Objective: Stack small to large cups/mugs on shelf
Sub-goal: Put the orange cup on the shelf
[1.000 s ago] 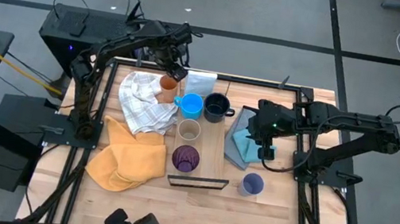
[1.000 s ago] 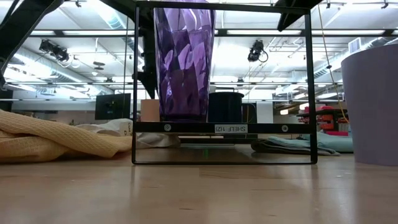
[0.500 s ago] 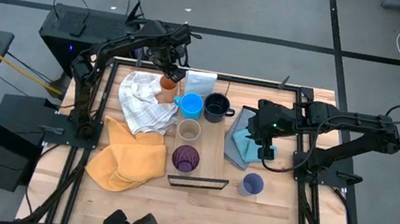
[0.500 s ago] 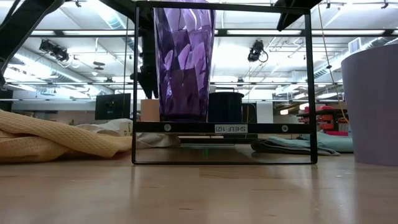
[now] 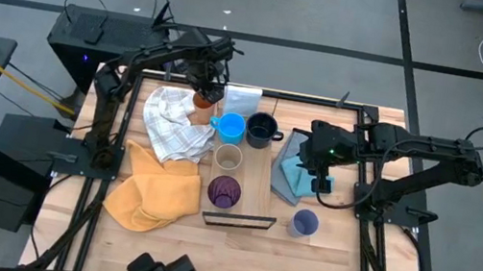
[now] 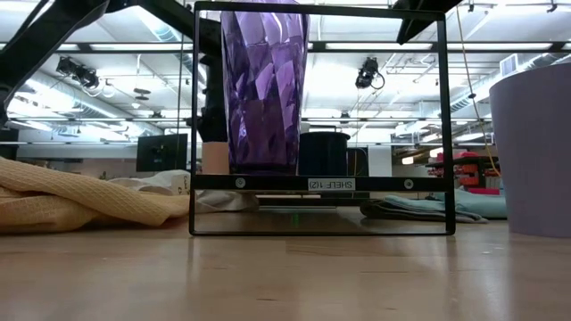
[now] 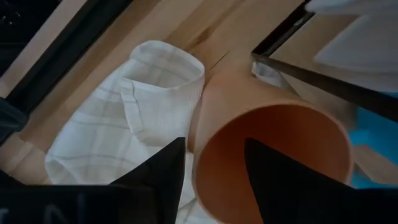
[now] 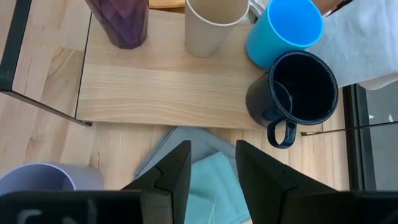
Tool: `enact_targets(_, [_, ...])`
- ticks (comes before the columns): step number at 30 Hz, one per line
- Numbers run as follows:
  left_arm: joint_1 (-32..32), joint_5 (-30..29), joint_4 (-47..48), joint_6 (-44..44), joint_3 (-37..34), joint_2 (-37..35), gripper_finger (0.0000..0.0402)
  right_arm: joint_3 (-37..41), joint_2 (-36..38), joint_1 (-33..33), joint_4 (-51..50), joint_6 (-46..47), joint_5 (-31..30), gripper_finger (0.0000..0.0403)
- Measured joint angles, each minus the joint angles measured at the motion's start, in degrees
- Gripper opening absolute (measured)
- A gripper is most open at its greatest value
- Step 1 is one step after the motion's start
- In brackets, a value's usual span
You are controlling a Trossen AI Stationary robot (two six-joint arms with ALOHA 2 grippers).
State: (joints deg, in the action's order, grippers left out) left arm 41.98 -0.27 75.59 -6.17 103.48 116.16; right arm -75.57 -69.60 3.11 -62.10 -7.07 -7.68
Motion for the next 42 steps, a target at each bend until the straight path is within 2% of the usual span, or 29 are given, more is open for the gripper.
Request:
enact_targets(6, [0.3, 0.1, 0.0, 0.6, 0.0, 1.0, 0.0172, 0.0, 0.0, 0.0, 0.0, -0.2, 0.0, 0.0132])
enact_targets(9, [0.3, 0.2, -0.2, 2.2, 0.0, 1.0, 0.0155, 0.0, 0.0, 0.0, 0.0, -0.2, 0.0, 0.0132])
enact_targets(12, [0.3, 0.1, 0.6, 2.4, 0.0, 0.9, 0.0112, 0.0, 0.0, 0.0, 0.1, -0.3, 0.0, 0.0132])
enact_targets(16, [0.3, 0.1, 0.6, 4.1, 0.0, 1.0, 0.0025, 0.0, 0.0, 0.0, 0.1, -0.4, 0.0, 0.0132])
enact_targets(17, [0.3, 0.1, 0.7, 4.3, 0.0, 0.9, 0.0015, 0.0, 0.0, 0.0, 0.1, -0.4, 0.0, 0.0132])
enact_targets(30, [0.6, -0.7, 3.8, 5.1, 0.0, 0.2, 0.0009, 0.0, 0.0, -3.1, 0.0, -0.4, 0.0, 0.0132])
enact_targets(42, [3.7, -1.4, 5.3, 4.0, 0.0, -6.3, 0.0009, 0.0, -0.1, -3.1, 0.0, -0.6, 0.0, 0.0132])
